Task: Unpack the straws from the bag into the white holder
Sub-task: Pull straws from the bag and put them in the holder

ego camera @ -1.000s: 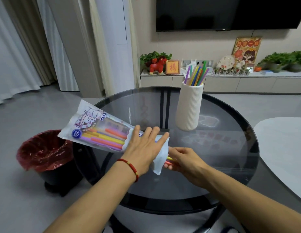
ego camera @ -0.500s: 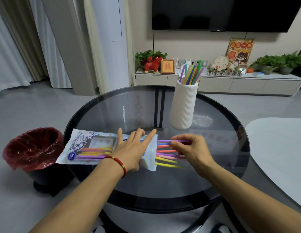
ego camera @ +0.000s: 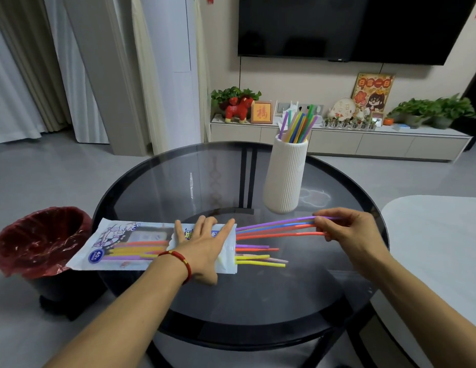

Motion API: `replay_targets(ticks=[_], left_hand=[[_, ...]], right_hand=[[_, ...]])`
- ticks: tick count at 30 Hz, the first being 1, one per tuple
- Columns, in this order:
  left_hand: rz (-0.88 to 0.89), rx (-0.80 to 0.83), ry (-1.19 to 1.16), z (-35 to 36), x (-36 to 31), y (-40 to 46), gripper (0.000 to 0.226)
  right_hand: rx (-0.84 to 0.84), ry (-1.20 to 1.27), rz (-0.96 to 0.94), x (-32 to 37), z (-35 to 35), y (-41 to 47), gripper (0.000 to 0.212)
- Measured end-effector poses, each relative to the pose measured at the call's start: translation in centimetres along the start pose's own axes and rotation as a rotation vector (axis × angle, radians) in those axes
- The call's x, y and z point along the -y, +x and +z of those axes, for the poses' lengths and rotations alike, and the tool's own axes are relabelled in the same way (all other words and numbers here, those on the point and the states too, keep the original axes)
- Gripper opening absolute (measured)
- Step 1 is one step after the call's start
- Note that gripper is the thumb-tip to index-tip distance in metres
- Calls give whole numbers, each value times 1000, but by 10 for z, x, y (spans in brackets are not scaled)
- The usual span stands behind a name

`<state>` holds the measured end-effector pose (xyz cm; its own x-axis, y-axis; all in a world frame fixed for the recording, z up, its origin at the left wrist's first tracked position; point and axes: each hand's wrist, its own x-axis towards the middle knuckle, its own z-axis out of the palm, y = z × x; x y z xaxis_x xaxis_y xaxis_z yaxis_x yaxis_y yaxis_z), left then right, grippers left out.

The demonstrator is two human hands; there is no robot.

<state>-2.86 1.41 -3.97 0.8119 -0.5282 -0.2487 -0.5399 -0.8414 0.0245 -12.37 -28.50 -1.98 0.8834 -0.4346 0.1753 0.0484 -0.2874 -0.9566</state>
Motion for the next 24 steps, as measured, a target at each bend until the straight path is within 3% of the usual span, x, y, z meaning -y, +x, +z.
replay_targets(ticks=[2, 4, 9, 13, 16, 18, 20, 21, 23, 24], left_hand=[[25, 45, -74, -2, 0, -1, 133], [85, -14, -139, -8, -7, 0, 130], [248, -357, -281, -23, -59, 12, 102], [163, -790, -313, -20, -93, 14, 45], [72, -991, -351, -25, -103, 19, 52], [78, -952, -313, -25, -104, 24, 80], [105, -804, -238, -22, -104, 29, 99], [128, -767, -211, -21, -104, 30, 89], [168, -791, -238, -21, -104, 30, 43], [162, -791, -291, -22, -103, 29, 37]], right_hand=[[-13, -98, -63, 10, -12, -7, 23], [-21, -144, -124, 22, -21, -13, 26], [-2, -225, -283, 56, -32, -27, 21], [-49, -331, -328, 71, -37, -34, 31], [-98, -357, -348, 76, -42, -36, 37], [-90, -332, -354, 77, -46, -34, 35], [-44, -264, -344, 76, -46, -32, 29], [-22, -217, -339, 75, -46, -31, 26], [-2, -94, -316, 71, -42, -30, 21], [-23, -22, -295, 68, -39, -28, 18]])
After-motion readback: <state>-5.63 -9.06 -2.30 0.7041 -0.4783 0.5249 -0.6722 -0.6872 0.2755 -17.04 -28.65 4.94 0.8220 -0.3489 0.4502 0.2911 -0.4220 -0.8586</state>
